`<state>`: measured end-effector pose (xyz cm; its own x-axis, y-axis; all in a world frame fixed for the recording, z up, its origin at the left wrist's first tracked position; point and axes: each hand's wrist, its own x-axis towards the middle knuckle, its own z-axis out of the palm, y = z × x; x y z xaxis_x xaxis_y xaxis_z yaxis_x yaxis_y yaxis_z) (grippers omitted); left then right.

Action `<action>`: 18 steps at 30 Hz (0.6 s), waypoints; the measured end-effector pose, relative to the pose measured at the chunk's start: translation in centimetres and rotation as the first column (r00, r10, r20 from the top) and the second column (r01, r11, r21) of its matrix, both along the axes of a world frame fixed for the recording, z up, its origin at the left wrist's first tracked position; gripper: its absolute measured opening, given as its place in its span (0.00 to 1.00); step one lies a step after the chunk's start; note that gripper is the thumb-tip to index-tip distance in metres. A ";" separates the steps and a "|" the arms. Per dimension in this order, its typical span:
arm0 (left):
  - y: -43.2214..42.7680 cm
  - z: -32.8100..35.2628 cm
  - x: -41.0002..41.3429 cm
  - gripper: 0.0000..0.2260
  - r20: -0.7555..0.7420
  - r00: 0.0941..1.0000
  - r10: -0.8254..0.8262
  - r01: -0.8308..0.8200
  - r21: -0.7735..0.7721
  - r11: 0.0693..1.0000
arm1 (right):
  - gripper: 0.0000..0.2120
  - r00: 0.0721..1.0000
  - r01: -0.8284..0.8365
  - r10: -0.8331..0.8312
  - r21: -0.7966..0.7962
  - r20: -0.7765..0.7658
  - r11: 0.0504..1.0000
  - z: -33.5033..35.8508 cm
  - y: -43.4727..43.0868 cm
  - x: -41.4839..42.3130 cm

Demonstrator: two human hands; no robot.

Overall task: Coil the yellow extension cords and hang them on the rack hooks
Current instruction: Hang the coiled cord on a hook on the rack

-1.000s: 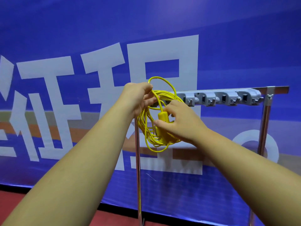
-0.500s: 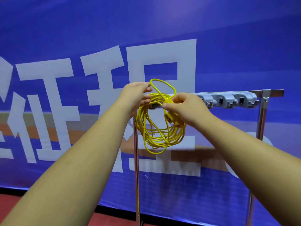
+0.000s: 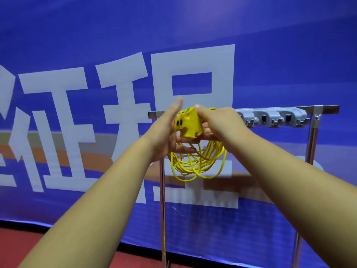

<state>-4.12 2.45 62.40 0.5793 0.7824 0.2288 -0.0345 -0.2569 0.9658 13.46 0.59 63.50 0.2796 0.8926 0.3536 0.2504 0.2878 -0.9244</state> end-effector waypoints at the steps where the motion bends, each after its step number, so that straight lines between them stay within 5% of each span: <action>1: -0.2 0.0 0.0 0.23 -0.029 0.999 0.033 -0.030 0.087 0.996 | 0.28 0.999 0.022 -0.023 -0.015 -0.028 1.000 0.2 0.2 -0.1; 6: 1.3 1.0 0.1 0.10 0.178 0.942 0.285 -0.317 0.186 0.930 | 0.21 1.000 0.006 -0.007 -0.023 -0.019 1.000 1.4 0.1 -0.3; 8: 1.8 1.8 0.0 0.08 0.192 0.921 0.338 -0.376 0.218 0.901 | 0.19 0.964 0.154 -0.155 0.022 0.215 0.988 1.6 0.1 0.2; 11: 2.6 2.8 -0.2 0.08 0.193 0.902 0.387 -0.425 0.236 0.874 | 0.13 0.762 0.310 -0.385 0.228 0.521 0.923 1.1 0.3 1.2; 14: 2.6 3.4 -0.2 0.11 0.169 0.926 0.337 -0.371 0.253 0.893 | 0.18 0.692 0.159 -0.283 0.242 0.664 0.957 0.7 0.6 1.5; 16: 2.6 3.2 0.0 0.16 0.134 0.935 0.327 -0.353 0.288 0.890 | 0.09 0.668 0.141 -0.242 0.200 0.703 0.970 0.5 0.9 1.2; 18: 2.9 2.8 0.1 0.17 0.134 0.934 0.332 -0.357 0.304 0.883 | 0.05 0.761 0.149 -0.217 0.161 0.612 0.976 0.3 1.3 1.2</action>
